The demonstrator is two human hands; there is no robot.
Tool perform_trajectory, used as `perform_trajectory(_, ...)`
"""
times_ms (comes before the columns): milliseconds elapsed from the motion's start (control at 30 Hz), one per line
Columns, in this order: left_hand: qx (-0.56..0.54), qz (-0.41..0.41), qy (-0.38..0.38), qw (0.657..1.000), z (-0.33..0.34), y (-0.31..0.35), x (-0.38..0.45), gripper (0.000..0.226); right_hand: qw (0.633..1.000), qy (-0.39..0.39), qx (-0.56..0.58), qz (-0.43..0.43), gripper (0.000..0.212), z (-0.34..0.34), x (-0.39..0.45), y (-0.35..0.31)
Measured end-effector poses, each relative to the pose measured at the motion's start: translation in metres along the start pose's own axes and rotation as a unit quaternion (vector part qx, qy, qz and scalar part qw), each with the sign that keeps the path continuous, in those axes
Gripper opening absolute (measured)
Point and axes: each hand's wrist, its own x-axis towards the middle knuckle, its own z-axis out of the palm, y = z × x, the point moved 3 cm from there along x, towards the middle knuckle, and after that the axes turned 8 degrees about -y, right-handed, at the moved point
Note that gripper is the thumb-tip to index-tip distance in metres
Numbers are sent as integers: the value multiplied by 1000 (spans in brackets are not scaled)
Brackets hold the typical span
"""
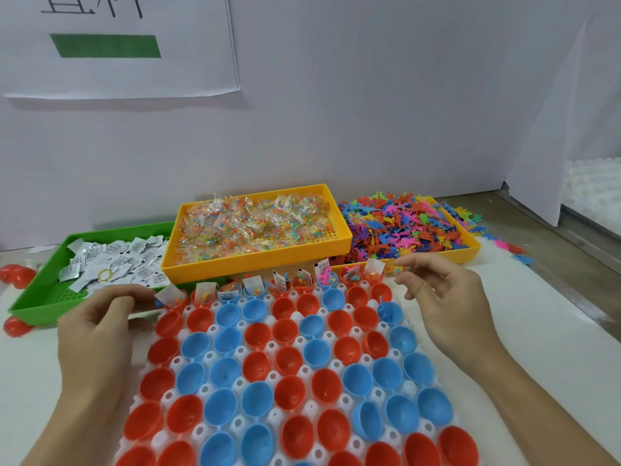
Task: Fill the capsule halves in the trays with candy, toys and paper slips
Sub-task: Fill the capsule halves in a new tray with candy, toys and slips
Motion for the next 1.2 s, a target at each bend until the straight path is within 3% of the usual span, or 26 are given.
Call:
perform_trajectory(133,96,48,-81,991,-5,48,9,24,999,-26,12,-15,33,5,-6,-13)
perform_trajectory(233,100,93,-184,973,7,96,-6,31,998,-50,31,-23,36,9,-12,-24)
perform_trajectory(367,133,147,-306,931,61,139,-58,26,994,-83,62,-35,40,14,-22,-40)
perform_trajectory(467,171,160,-366,901,96,139,-91,18,990,-107,84,-29,26,23,-30,-50)
perform_trajectory(633,177,147,-350,908,115,128,-104,24,977,-152,146,-24,27,34,-36,-56)
perform_trajectory(833,161,136,-344,915,111,127,-96,23,976,-149,159,-23,38,35,-37,-57)
perform_trajectory(1033,161,175,-339,910,111,130,-98,23,965,-159,206,-17,21,31,-35,-59)
perform_trajectory(1200,167,196,-331,908,120,135,-99,23,966,-155,208,-20,19,20,-30,-57)
